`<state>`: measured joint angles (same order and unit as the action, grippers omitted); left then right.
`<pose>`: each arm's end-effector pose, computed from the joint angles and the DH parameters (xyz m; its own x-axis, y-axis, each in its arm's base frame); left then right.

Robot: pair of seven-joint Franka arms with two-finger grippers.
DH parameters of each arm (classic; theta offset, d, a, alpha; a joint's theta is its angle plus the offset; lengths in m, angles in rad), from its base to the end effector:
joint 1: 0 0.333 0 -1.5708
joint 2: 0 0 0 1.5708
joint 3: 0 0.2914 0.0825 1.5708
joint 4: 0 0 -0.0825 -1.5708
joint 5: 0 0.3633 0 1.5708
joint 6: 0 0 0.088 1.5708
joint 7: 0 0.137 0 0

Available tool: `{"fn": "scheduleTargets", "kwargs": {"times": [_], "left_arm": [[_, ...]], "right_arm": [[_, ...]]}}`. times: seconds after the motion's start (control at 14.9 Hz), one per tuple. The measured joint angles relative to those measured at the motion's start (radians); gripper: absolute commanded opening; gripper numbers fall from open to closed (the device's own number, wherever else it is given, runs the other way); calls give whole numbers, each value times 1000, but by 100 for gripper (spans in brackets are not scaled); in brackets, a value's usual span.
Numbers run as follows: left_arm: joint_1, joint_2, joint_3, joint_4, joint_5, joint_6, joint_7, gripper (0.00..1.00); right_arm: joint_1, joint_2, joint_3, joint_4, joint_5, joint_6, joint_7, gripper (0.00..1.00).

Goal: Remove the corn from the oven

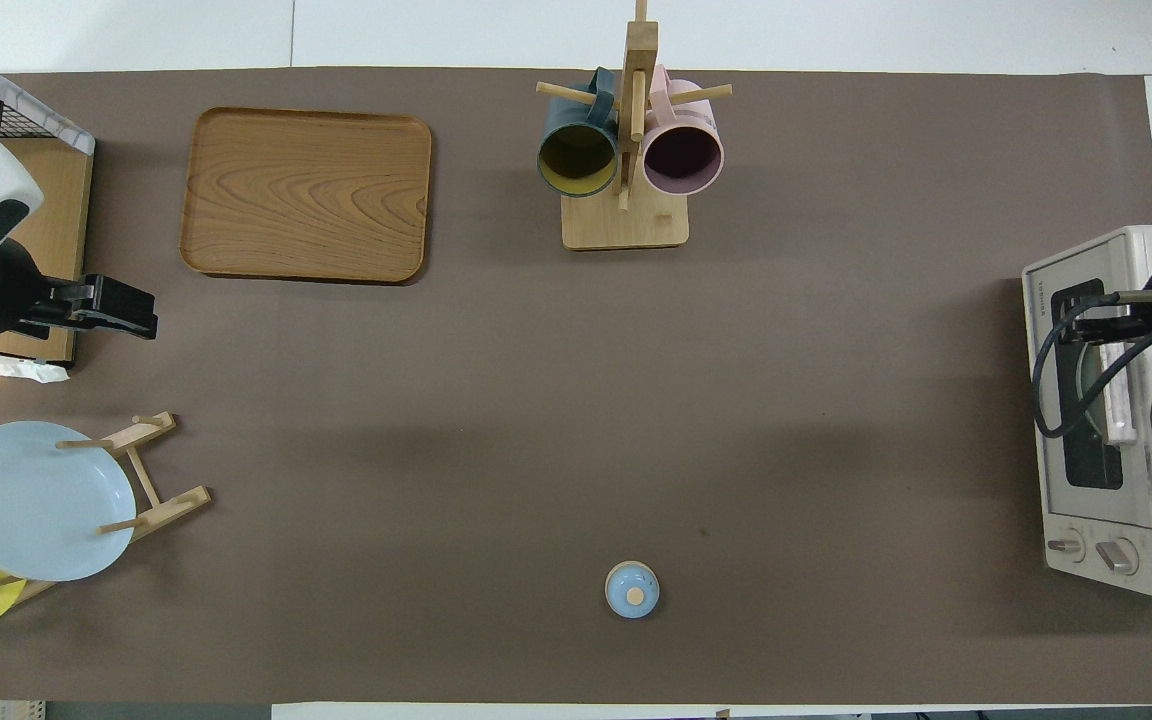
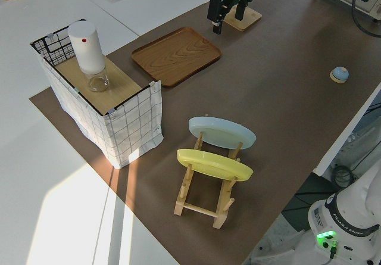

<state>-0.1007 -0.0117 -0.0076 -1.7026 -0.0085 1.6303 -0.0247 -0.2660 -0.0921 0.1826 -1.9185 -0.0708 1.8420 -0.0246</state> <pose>0.5260 -0.0583 0.5216 0.9947 -0.0828 -0.0608 -0.0825 -0.9966 0.0068 0.5159 -0.0487 0.4827 0.9991 -0.0405 0.0110 -0.0412 -0.9955 0.0854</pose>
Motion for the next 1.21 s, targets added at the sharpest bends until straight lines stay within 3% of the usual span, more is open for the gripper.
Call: {"fn": "scheduleTargets", "kwargs": {"times": [0.4, 1.21], "left_arm": [[0, 0, -2, 0, 0, 0, 0, 100], [0, 0, -2, 0, 0, 0, 0, 100]], "right_arm": [[-79, 5, -2, -72, -45, 53, -22, 0], [-99, 29, -1, -107, -60, 79, -25, 0]]}}
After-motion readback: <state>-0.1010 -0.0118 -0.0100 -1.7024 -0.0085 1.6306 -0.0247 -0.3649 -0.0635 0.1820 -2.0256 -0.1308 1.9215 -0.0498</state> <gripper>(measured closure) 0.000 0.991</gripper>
